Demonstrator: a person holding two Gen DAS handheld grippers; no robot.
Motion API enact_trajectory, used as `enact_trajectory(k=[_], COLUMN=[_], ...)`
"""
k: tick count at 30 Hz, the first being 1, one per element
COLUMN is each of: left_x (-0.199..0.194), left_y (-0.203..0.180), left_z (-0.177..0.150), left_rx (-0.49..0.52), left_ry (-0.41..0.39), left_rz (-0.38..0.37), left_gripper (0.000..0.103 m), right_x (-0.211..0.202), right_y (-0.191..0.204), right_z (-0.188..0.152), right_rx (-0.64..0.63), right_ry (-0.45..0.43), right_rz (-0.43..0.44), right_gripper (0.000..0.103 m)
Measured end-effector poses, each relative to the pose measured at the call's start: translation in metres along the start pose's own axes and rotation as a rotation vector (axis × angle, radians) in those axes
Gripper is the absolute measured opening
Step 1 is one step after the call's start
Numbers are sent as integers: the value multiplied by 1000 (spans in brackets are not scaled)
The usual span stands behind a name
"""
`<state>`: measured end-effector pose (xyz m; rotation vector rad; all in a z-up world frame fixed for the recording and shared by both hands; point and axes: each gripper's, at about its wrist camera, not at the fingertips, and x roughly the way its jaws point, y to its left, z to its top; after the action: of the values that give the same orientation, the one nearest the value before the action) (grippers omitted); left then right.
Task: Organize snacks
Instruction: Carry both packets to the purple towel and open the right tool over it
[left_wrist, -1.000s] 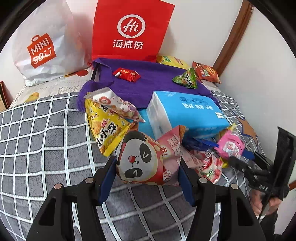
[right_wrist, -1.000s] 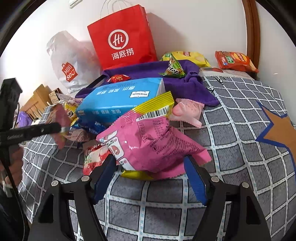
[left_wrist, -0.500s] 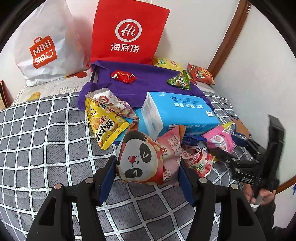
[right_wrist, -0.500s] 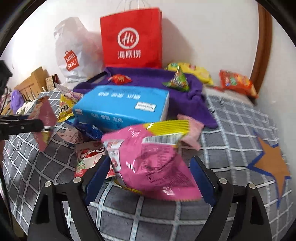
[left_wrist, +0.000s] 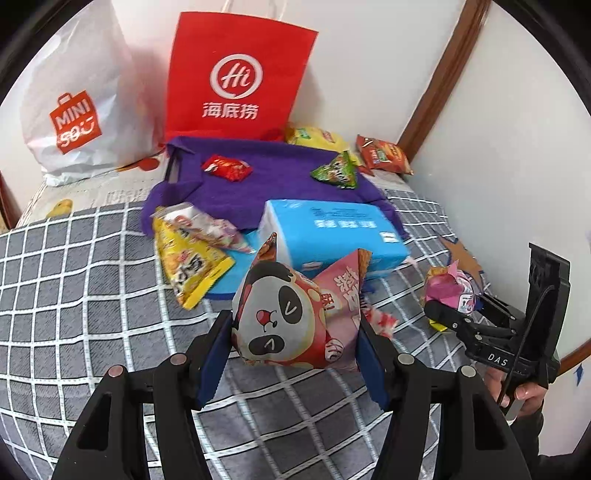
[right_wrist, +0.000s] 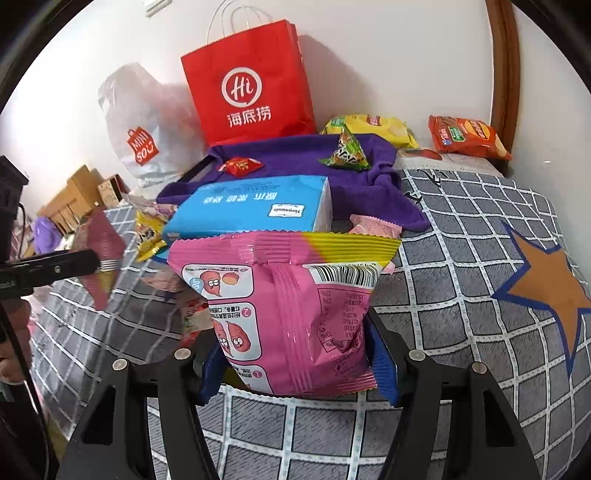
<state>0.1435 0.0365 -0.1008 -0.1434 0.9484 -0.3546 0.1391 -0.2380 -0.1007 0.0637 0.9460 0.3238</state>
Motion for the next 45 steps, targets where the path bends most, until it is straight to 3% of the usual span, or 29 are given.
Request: enact_trajectory(k=[4,12,17,32,45], left_x=[2,6,7,-5,14], left_y=[-13,-25,-30,-39,-32], left_z=[6,20,33,106,157], left_rx=[24,29,38,88,107], left_ry=[3,-8,-22,-79,-103], left_rz=[3,0,12,35,36], left_gripper=[61,61,61,61,61], right_x=[-6,-7,-6,-5,33], right_y=[-2,-15,-14,-3,7], right_z=[1,9,22,121,177], right_rx=[-19,51,14,9,-10], right_ry=[-18,-5,-2,-88,-71], right_rz=[-90,-62,-114,-103,-80], right_gripper=[65,64,64,64,64])
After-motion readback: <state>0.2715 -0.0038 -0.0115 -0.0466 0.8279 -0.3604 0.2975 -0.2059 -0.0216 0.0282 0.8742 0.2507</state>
